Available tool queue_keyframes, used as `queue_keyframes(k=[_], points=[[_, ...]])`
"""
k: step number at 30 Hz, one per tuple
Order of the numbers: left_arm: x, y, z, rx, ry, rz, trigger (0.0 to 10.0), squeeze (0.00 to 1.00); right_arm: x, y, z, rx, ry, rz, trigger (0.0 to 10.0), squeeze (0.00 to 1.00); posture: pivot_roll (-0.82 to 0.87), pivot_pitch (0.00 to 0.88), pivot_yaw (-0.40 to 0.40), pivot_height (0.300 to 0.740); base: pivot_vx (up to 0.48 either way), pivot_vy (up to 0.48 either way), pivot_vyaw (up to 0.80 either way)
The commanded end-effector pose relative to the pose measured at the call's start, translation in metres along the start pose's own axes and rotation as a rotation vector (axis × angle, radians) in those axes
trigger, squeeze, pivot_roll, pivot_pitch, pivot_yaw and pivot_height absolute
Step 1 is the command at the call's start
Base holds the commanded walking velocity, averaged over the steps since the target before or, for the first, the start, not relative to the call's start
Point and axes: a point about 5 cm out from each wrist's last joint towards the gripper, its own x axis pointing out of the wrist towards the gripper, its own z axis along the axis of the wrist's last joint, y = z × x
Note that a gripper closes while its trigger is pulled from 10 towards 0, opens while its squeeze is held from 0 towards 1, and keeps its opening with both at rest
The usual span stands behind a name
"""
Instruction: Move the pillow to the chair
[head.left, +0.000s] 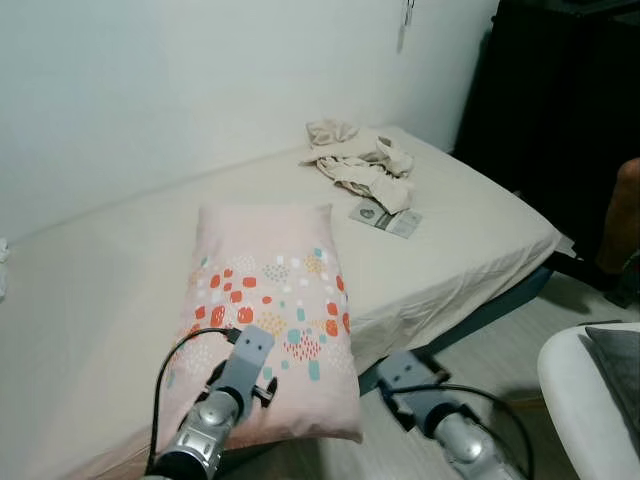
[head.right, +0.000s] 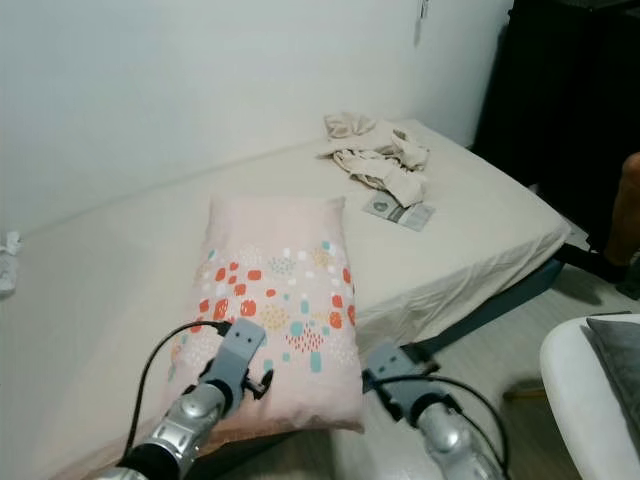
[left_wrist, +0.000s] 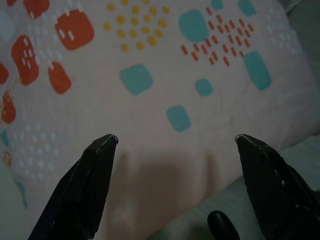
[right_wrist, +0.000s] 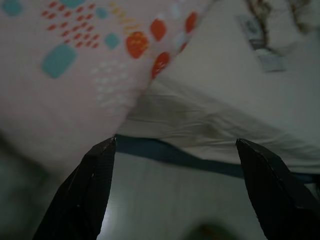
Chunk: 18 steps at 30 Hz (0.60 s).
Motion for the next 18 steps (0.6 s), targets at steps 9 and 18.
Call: queue_keyframes(k=[9,18], points=[[-0.001,0.009,-0.003,0.0,0.026,0.031,10.0,0.0,0.008,0.006,0.03,-0.196,-0.223,0.07,10.0,0.0,-0.16,0.063,0.077,0.74,0.0,0.0,0.0],[0.001,0.009,0.001,-0.002,0.015,0.043,10.0,0.0,0.015,0.004,0.01,-0.141,-0.014,0.076,10.0,0.0,-0.16,0.062,0.066,0.74,0.0,0.0,0.0]])
